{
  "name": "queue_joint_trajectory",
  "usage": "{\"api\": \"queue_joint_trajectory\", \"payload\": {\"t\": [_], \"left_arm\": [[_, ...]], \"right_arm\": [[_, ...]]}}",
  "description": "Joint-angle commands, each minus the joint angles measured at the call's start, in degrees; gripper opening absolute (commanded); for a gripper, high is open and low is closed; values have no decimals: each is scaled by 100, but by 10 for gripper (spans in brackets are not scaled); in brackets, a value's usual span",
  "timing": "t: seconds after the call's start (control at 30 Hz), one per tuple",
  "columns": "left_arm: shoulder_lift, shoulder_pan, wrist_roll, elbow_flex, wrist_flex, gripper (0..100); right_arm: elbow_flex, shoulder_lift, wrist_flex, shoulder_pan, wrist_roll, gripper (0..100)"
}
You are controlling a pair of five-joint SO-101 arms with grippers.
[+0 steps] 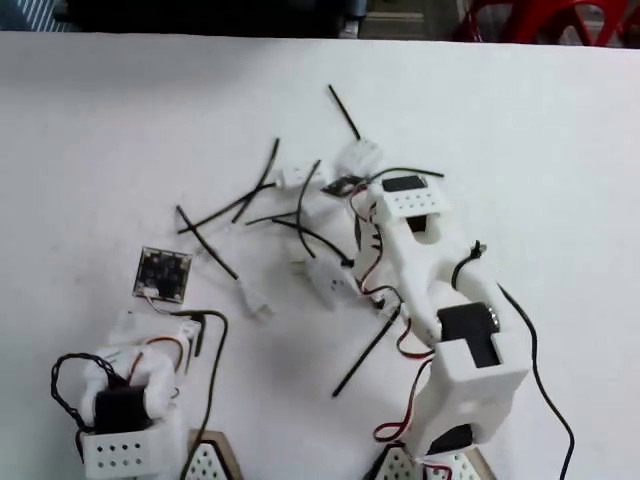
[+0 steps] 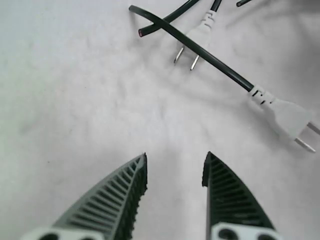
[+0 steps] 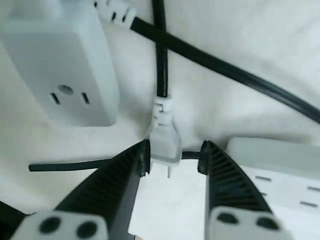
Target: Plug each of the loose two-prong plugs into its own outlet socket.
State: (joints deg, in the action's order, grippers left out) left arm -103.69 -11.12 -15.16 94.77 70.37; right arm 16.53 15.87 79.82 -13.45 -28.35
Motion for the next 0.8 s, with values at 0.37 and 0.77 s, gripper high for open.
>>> {"api": "queue_joint_trajectory", "payload": {"t": [0.37, 0.77], "left_arm": [[-57, -48, 9, -88, -132, 189], [-57, -57, 9, -88, -132, 189]], "right_arm": [[88, 207, 4, -418, 510, 168], [26, 119, 4, -435, 519, 16]]}}
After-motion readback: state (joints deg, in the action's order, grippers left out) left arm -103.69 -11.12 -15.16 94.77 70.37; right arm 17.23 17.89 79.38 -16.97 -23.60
